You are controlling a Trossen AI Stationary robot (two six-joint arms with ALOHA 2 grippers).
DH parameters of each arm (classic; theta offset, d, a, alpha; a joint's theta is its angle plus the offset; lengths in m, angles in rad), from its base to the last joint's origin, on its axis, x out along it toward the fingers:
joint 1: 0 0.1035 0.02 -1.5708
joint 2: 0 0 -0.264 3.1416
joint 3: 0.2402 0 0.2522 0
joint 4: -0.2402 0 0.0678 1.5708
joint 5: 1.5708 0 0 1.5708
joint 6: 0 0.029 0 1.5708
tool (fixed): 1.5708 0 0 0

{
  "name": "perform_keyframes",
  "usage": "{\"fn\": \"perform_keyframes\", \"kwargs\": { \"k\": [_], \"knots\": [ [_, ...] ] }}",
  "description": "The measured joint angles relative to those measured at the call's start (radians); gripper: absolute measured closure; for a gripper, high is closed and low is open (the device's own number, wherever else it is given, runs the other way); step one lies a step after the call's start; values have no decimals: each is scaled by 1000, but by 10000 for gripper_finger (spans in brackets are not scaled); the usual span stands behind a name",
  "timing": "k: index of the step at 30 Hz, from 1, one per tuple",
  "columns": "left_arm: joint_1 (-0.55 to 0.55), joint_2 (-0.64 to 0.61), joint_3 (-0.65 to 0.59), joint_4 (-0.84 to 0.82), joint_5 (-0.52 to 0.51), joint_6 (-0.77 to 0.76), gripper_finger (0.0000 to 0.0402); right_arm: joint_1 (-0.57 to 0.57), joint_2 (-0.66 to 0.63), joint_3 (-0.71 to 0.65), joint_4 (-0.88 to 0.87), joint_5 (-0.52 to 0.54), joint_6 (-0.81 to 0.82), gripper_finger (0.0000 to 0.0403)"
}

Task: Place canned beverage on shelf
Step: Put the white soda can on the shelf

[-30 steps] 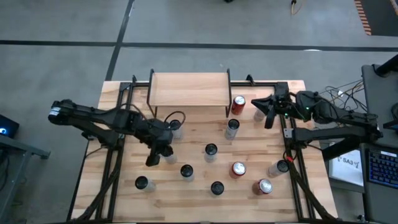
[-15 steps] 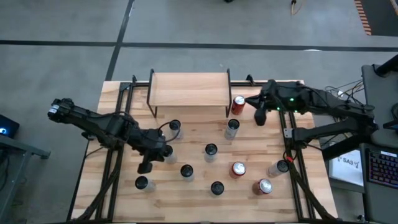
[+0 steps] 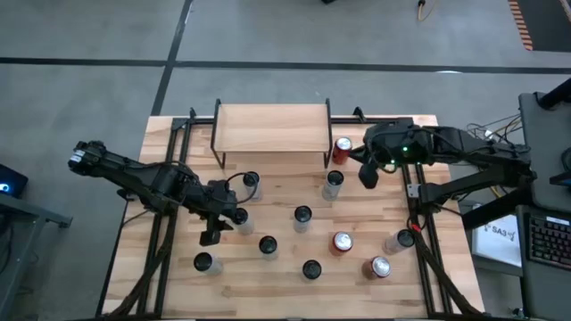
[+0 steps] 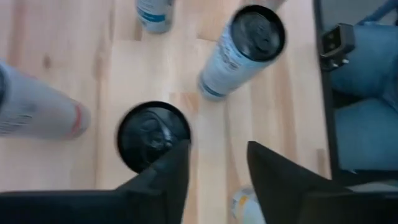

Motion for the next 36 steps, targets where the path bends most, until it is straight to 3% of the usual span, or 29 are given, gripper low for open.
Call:
{"fn": "perform_keyframes", "kwargs": {
  "k": [7, 12, 19, 36],
  "knots": [
    [0, 2, 0, 0, -97, 32, 154, 72, 6, 0, 0, 1, 36, 394],
    [1, 19, 0, 4, -127, 53, 119, 98, 8, 0, -3, 2, 57, 394],
    [2, 69, -1, 7, -183, 85, 110, 101, 22, 0, -18, 2, 60, 394],
    [2, 100, -22, 7, -208, 83, 110, 101, 36, 0, -48, 2, 59, 394]
  ]
}}
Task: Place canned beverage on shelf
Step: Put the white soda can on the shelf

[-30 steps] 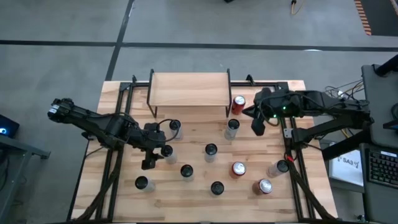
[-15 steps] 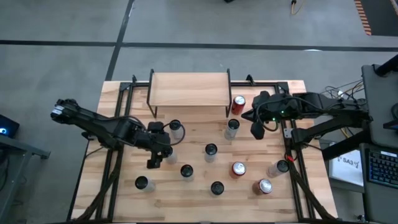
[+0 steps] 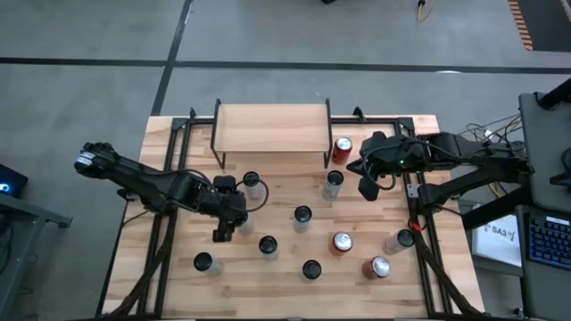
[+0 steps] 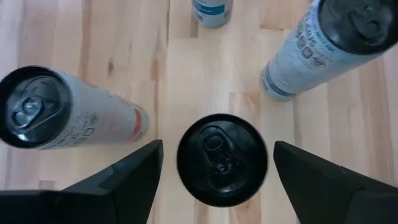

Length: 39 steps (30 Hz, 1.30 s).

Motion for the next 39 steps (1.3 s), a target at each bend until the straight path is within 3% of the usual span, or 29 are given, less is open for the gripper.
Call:
{"fn": "perform_keyframes", "kwargs": {
  "k": [39],
  "knots": [
    [-9, 15, -115, 119, 33, -78, 111, 0, 1, 0, -9, 0, -5, 394]
  ]
}}
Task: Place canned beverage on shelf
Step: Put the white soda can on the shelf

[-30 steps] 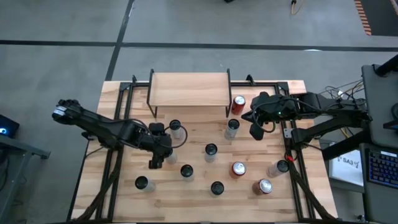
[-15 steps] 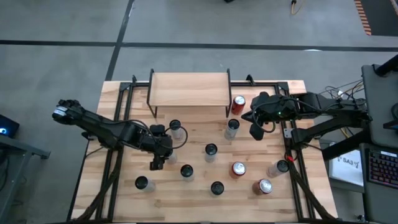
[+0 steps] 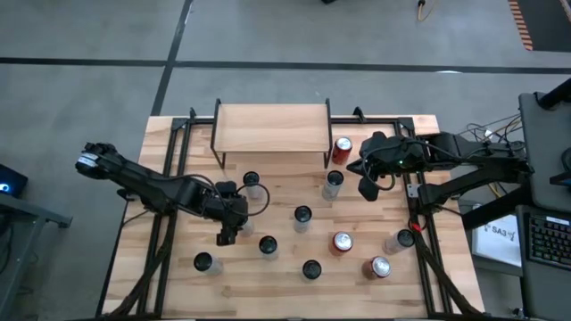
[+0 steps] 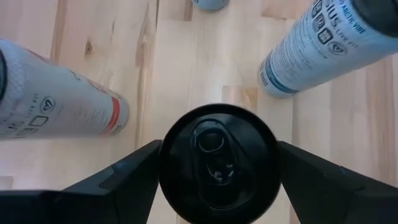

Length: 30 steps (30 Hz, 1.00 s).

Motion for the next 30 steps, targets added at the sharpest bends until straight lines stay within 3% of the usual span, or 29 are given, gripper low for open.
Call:
{"fn": "perform_keyframes", "kwargs": {
  "k": [12, 21, 30],
  "knots": [
    [0, 0, -38, 27, -1, -35, 161, 0, 0, 0, 0, 0, 1, 394],
    [-8, -8, -37, 21, -4, -35, 162, 0, 0, 0, 0, 0, 2, 394],
    [-20, -19, 86, -54, 1, 13, 162, 0, 0, 0, -3, 0, 2, 394]
  ]
}}
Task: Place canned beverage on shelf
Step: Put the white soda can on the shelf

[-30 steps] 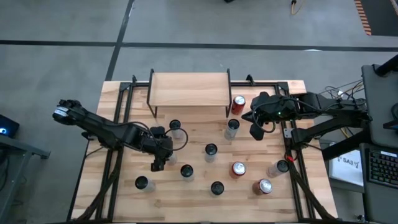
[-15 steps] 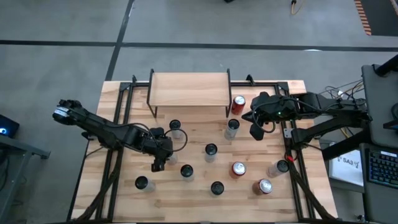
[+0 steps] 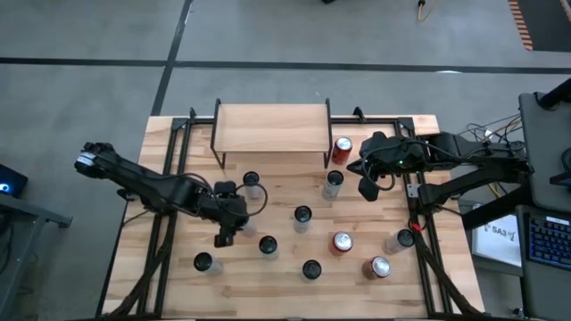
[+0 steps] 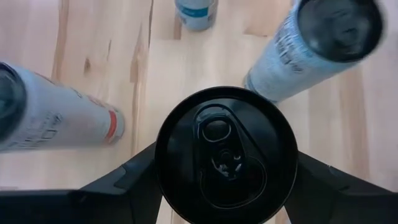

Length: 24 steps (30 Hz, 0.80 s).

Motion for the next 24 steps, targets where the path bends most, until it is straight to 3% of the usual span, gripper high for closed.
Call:
{"fn": "perform_keyframes", "kwargs": {
  "k": [6, 14, 24],
  "knots": [
    [-4, -5, 149, -126, 54, 23, 162, 0, 0, 0, -7, 0, -15, 394],
    [1, -6, 342, -222, 51, 142, 162, 0, 0, 0, -7, 0, -47, 394],
    [56, -6, 493, -311, -41, 241, 162, 0, 0, 0, -6, 0, -61, 394]
  ]
}}
